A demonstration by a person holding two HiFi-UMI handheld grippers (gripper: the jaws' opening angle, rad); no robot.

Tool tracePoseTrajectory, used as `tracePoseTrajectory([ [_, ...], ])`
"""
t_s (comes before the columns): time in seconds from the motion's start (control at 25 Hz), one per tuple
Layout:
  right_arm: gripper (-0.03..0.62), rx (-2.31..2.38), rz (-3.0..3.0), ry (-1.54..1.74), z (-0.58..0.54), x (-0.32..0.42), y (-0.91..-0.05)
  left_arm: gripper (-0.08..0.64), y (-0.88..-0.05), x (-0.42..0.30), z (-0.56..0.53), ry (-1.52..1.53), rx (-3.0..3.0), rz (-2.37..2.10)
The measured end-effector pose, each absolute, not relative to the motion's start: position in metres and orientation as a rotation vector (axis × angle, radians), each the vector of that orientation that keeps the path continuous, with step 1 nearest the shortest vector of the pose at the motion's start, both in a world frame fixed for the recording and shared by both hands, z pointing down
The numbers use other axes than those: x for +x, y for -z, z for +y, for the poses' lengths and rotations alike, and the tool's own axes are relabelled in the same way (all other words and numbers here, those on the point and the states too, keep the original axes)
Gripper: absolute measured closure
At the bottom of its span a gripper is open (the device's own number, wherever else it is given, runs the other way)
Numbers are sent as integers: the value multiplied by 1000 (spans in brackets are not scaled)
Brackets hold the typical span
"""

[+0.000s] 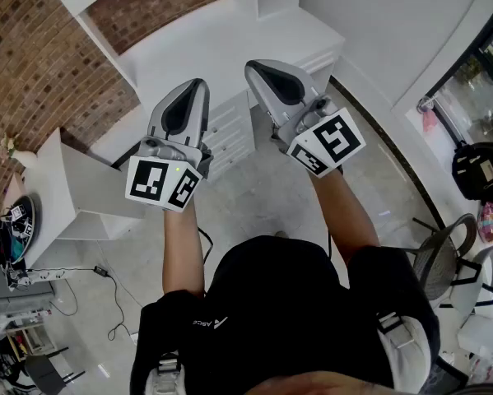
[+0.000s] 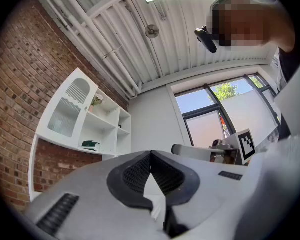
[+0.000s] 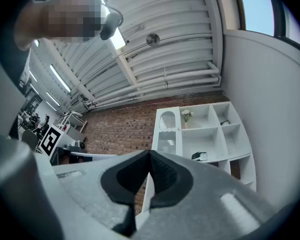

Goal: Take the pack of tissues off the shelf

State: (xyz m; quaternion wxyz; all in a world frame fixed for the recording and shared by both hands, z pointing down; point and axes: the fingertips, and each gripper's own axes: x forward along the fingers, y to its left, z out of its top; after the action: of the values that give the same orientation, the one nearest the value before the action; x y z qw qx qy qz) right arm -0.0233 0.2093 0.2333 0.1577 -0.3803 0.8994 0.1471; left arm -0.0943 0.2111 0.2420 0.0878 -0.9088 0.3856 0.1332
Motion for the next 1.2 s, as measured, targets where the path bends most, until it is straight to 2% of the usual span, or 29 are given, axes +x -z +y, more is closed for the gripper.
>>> tracePoseTrajectory([
  [0.76, 591, -980, 2610, -462, 174, 52, -220, 561, -230, -33, 167, -405, -2652, 1228],
  [1.2, 591, -951, 2651, -437, 82, 66, -219, 561, -220, -18, 91, -406, -2625, 1224],
])
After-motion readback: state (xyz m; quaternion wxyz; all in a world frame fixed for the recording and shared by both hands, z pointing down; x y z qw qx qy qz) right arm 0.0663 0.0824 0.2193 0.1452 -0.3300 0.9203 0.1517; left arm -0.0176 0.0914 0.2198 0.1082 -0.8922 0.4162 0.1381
